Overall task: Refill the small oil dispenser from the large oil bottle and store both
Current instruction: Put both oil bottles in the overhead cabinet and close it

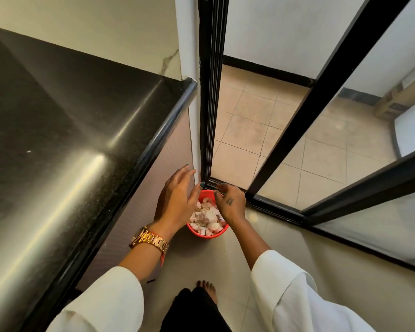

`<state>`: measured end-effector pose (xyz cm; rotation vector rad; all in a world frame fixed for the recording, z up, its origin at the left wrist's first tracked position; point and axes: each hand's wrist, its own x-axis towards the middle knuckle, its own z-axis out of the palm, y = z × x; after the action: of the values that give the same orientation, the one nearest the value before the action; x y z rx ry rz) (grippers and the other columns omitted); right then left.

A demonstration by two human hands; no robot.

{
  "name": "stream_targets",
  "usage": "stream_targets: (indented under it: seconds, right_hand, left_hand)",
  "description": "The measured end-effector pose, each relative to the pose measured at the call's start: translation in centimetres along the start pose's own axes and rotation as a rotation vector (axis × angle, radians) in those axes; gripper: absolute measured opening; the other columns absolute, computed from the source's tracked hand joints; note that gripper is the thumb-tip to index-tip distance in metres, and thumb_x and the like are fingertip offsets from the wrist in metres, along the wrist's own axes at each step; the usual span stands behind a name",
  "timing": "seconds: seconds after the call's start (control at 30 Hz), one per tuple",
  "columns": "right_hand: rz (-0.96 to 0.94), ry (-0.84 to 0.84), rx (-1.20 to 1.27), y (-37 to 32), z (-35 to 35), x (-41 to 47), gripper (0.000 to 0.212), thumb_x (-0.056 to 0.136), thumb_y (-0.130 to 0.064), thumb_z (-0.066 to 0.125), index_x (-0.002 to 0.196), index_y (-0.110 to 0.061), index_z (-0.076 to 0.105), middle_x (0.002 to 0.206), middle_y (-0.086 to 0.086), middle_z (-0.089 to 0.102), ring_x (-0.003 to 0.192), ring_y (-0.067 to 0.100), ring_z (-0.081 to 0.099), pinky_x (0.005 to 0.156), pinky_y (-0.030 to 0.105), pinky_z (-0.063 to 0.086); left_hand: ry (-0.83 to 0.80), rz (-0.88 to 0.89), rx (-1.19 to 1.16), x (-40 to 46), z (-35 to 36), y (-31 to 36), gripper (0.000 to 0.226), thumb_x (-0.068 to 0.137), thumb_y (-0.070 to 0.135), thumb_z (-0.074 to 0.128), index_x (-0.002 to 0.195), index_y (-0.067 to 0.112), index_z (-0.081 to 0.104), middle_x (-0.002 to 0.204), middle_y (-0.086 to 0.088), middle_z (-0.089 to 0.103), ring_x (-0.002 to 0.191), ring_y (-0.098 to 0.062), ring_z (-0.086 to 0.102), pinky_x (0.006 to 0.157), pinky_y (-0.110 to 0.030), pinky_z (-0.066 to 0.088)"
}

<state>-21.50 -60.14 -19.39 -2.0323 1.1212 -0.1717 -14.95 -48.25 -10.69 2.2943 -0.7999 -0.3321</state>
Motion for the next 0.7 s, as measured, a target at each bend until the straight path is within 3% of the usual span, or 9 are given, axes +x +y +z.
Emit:
stream_targets:
  seconds: [0.23,0.43,0.6,0.7]
  right_hand:
    - [-0.098,0.174,0.212,-5.9,-6.0,-4.5,0.04,0.092,-0.039,0.051,0.124,-0.016,0.057,0.12,0.006,0.062,0.105,0.018,0.06,0.087,0.031,0.049]
    - [-0.21,0.267,0.472,-14.0,-11.6,-9.0,0.043,0.091,-0.045,0.048,0.127,-0.021,0.051,0.121,0.001,0.06,0.106,0.013,0.058,0.091,0.036,0.051]
    - [-0.346,0.246,0.583,-21.1,-13.8,-11.8,0.038,0.092,-0.04,0.048,0.126,-0.022,0.05,0.118,-0.001,0.059,0.101,0.008,0.055,0.081,0.018,0.046]
    - [-0.42,0.223,0.648,-24.7,-13.8,-13.1,0.037,0.092,-0.041,0.049,0.124,-0.023,0.051,0.115,0.0,0.061,0.098,0.006,0.057,0.078,0.014,0.043]
  left_hand:
    - [0.049,0.122,0.062,-1.3,-3.7,4.2,0.05,0.094,0.03,0.047,0.141,0.018,0.033,0.149,-0.003,0.032,0.138,-0.016,0.027,0.105,-0.021,0.018]
    - [0.242,0.257,-0.013,-2.3,-11.0,9.5,0.052,0.094,0.029,0.05,0.141,0.016,0.033,0.146,-0.002,0.037,0.135,-0.013,0.031,0.108,-0.023,0.023]
    - [0.398,0.297,-0.031,-3.8,-18.1,11.2,0.054,0.092,0.038,0.048,0.14,0.02,0.032,0.145,-0.003,0.038,0.129,-0.011,0.035,0.104,-0.033,0.037]
    - [0.483,0.31,-0.016,-4.9,-21.8,11.5,0.054,0.092,0.038,0.047,0.141,0.02,0.032,0.146,-0.001,0.037,0.13,-0.006,0.032,0.102,-0.02,0.027]
